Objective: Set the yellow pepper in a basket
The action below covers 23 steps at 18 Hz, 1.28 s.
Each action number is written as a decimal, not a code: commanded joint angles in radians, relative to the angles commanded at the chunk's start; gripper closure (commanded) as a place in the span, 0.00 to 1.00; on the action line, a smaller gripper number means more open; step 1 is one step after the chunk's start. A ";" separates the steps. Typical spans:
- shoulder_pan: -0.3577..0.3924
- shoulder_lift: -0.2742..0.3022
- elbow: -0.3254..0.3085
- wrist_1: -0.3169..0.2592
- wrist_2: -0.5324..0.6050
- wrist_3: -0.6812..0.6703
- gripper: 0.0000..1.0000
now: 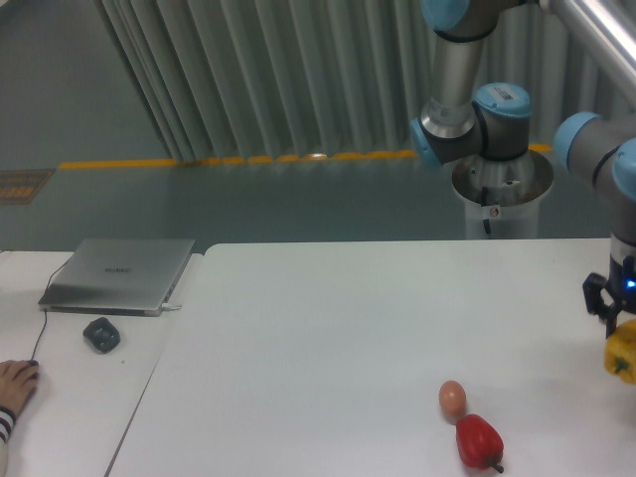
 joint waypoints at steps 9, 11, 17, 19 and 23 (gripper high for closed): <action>0.112 0.017 0.006 -0.005 -0.006 0.475 0.62; 0.127 0.012 0.006 0.001 -0.005 0.549 0.62; 0.189 -0.005 0.000 0.055 -0.008 0.726 0.62; 0.198 -0.014 -0.002 0.067 -0.006 0.795 0.62; 0.253 -0.034 -0.003 0.101 -0.012 0.957 0.53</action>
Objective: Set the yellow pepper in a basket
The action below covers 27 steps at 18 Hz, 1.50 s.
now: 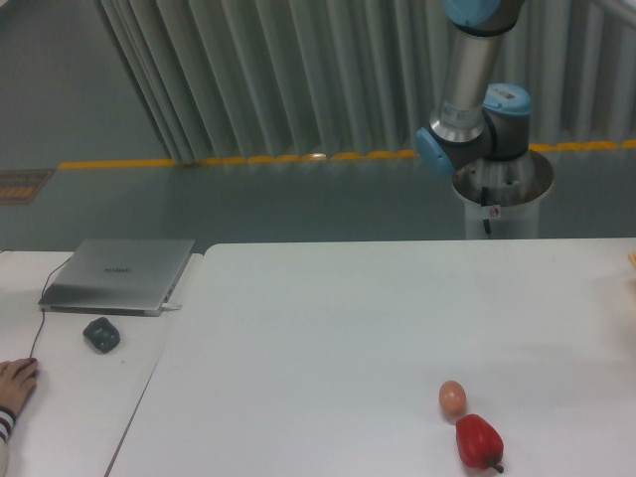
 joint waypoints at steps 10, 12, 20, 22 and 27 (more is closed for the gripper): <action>0.091 -0.029 -0.002 0.035 -0.092 0.089 0.08; 0.088 -0.029 -0.006 0.048 -0.092 0.085 0.01; 0.097 -0.019 -0.006 0.046 -0.100 0.079 0.00; 0.092 -0.014 -0.006 0.045 -0.121 0.076 0.00; 0.007 0.011 -0.009 0.037 -0.115 -0.054 0.00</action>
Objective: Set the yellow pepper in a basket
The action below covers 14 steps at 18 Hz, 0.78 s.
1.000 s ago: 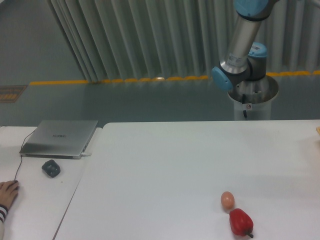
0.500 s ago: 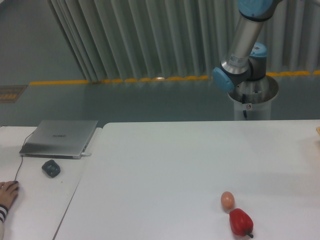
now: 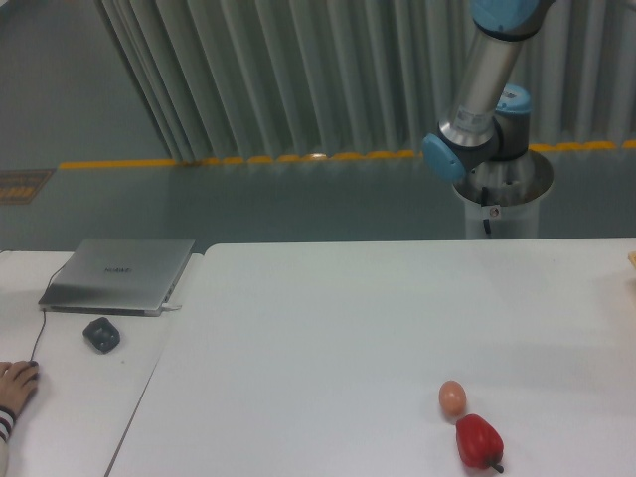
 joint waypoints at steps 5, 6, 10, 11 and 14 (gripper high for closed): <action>-0.112 0.015 -0.014 -0.002 0.086 -0.114 0.00; -0.129 0.025 -0.014 -0.002 0.089 -0.117 0.00; -0.180 0.054 -0.038 -0.044 0.091 -0.164 0.00; -0.183 0.055 -0.038 -0.055 0.091 -0.180 0.00; -0.207 0.078 -0.041 -0.093 0.100 -0.207 0.00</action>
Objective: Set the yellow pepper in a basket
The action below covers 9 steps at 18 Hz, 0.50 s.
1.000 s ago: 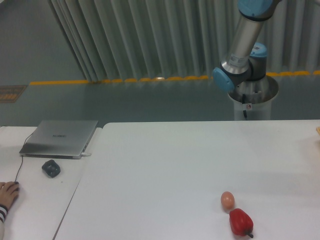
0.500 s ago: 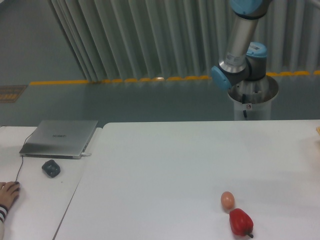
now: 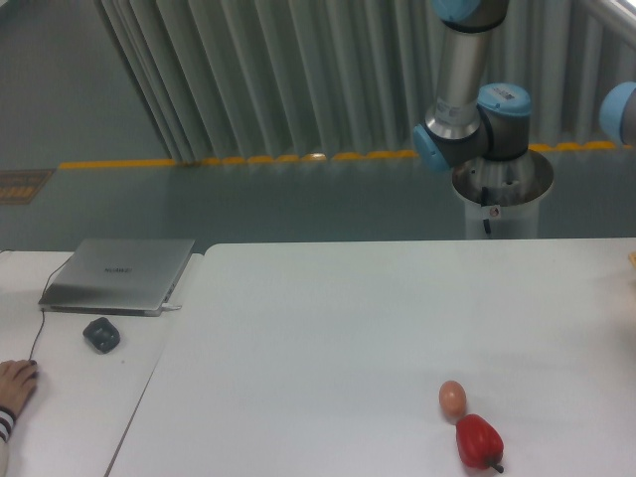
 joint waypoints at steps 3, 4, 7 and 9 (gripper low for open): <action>-0.047 0.008 -0.002 -0.068 0.083 -0.072 0.00; -0.061 0.008 -0.003 -0.071 0.086 -0.098 0.00; -0.069 0.009 -0.017 -0.075 0.078 -0.156 0.00; -0.069 0.015 -0.020 -0.083 0.077 -0.158 0.00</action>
